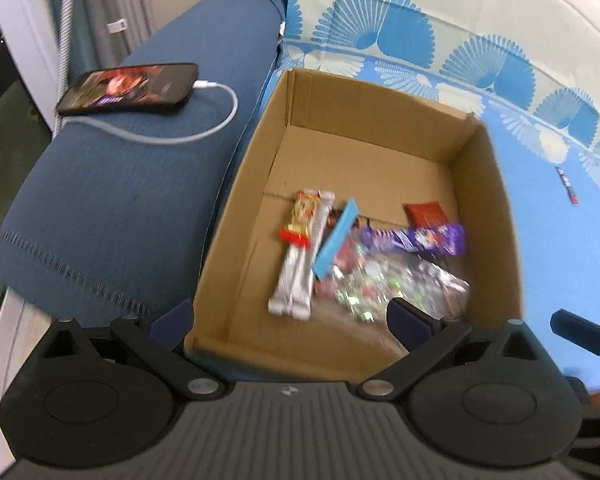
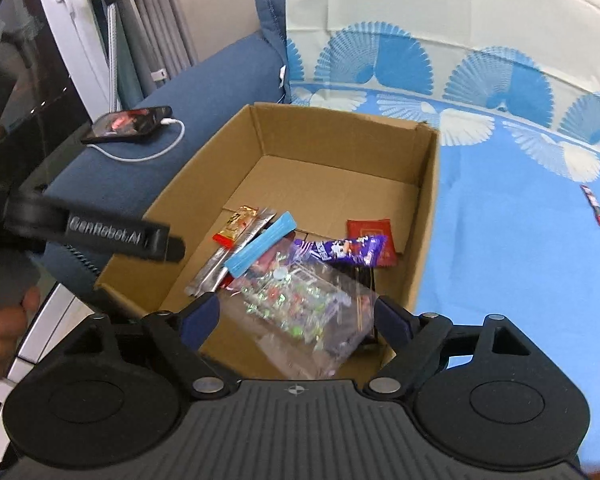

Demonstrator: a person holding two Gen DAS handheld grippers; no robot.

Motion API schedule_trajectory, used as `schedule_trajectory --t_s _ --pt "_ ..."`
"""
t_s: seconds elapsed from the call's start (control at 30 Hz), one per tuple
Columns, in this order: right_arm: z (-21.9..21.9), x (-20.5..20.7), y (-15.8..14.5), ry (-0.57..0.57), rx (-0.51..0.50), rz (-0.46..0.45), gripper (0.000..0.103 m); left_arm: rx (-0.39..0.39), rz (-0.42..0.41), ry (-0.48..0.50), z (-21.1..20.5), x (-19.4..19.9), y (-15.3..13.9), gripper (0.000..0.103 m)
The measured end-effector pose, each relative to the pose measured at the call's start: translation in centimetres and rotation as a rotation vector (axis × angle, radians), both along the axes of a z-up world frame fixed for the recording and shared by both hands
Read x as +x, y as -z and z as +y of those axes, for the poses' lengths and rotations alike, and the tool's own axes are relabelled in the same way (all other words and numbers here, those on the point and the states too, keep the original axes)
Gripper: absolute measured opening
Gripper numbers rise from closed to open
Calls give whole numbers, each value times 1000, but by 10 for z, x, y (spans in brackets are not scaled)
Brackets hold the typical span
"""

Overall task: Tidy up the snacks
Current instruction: 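Carry both snacks into the box and open both tools to release them, then withdraw both tools from the box toward the last snacks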

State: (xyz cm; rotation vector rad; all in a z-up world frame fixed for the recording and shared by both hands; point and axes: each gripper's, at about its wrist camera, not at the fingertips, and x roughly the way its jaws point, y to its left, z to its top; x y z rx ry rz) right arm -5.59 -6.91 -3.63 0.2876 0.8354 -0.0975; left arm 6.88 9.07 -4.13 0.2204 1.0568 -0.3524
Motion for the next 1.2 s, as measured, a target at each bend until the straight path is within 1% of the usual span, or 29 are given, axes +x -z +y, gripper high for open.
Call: schedule_trajectory --t_s 0.27,0.5,0.63,0.93,1.2 --pt "25 -49 -31 7 -77 -76 92 -28 -70 14 20 -62 -30 103" --pt "33 -92 -50 38 -124 -154 93 -54 -126 37 27 -102 -47 103" --pt "38 -108 -57 46 -136 -186 94 -61 -165 47 30 -121 -56 103" --pt "45 -132 -68 54 -165 -237 95 -83 -212 58 34 -141 -71 103" --pt "34 -144 -67 101 -152 -254 96 -64 -221 89 16 -148 -75 103"
